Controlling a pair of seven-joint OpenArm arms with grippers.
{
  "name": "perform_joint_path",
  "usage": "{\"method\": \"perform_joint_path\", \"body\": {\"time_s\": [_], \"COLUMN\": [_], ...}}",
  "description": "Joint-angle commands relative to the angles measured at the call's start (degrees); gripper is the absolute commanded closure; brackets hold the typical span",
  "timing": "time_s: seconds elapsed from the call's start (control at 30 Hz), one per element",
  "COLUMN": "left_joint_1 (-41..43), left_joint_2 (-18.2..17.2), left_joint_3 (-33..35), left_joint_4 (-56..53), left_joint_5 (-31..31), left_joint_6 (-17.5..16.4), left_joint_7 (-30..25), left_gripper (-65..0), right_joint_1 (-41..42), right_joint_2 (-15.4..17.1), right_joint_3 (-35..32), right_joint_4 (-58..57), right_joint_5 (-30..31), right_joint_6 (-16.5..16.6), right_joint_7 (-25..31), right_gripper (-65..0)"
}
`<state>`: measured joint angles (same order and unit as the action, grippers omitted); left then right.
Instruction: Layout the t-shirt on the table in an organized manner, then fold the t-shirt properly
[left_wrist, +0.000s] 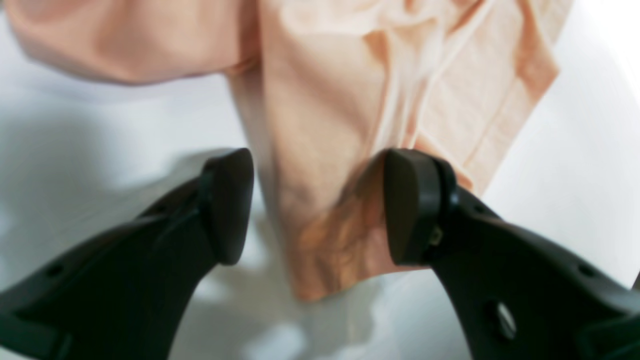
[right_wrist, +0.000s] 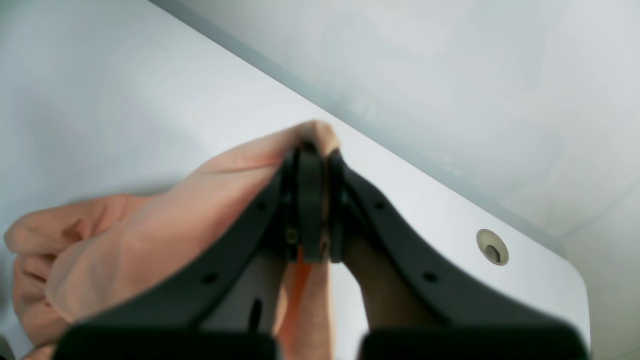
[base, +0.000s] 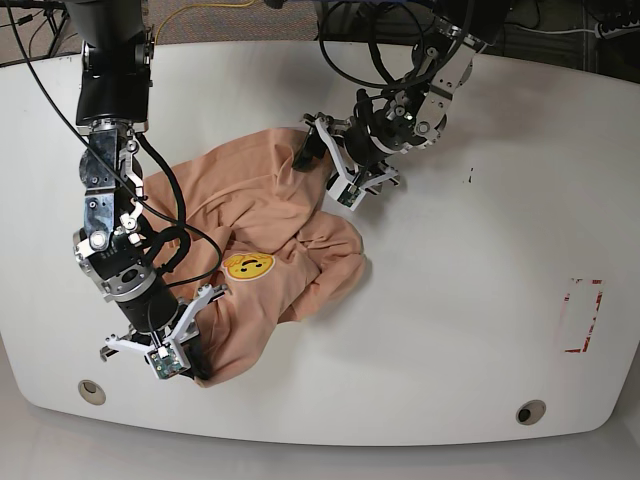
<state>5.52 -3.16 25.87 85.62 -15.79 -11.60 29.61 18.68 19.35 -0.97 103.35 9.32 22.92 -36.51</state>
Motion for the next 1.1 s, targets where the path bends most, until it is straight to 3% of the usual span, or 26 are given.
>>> {"method": "perform_joint_path", "body": {"time_s": [0.0,0.1,0.2,0.23,0.3,0.47,0.77,0.93,1.07], "left_joint_1": [-1.1,-1.7,-2.6,-3.2,-4.1,-4.8,-4.8,-5.1,-5.1], "left_joint_2": [0.2,0.2,0.2,0.2,-0.1,-1.6,-3.6,-6.7,-7.1], "left_joint_3": [0.3,0.3,-0.1,-0.2,-0.2,-2.9,-15.6,-20.7,-26.0], "left_joint_4": [-0.7,-2.4,-4.6,-5.7,-6.8,-6.0,0.0,4.6,9.1], "left_joint_5": [-0.2,-0.1,0.1,0.1,0.0,-0.2,-0.2,-0.3,-0.3], "left_joint_6": [0.0,0.0,0.1,0.2,0.2,0.4,0.1,0.1,0.0], "left_joint_7": [2.1,2.1,2.0,1.9,1.9,1.9,2.6,7.2,10.0], "left_gripper": [-38.1,-30.0,-13.1,-4.6,0.0,0.0,0.0,0.0,0.0], "right_joint_1": [1.4,1.4,1.4,1.5,1.7,1.8,6.9,10.6,13.5], "right_joint_2": [0.6,0.6,0.6,0.6,0.6,0.4,0.6,0.9,2.0], "right_joint_3": [0.5,0.5,0.5,0.5,0.5,3.5,5.8,5.8,5.7], "right_joint_4": [1.1,1.1,1.1,1.1,1.1,0.7,-4.8,-8.1,-11.4], "right_joint_5": [0.4,0.4,0.4,0.4,0.4,0.3,0.4,0.3,0.4], "right_joint_6": [-0.4,-0.4,-0.4,-0.4,-0.4,-0.4,-0.4,-0.4,-0.4], "right_joint_7": [1.7,1.7,1.7,1.7,1.7,1.7,1.7,1.7,1.7], "right_gripper": [0.0,0.0,0.0,0.0,0.0,0.0,0.0,0.0,0.0]}}
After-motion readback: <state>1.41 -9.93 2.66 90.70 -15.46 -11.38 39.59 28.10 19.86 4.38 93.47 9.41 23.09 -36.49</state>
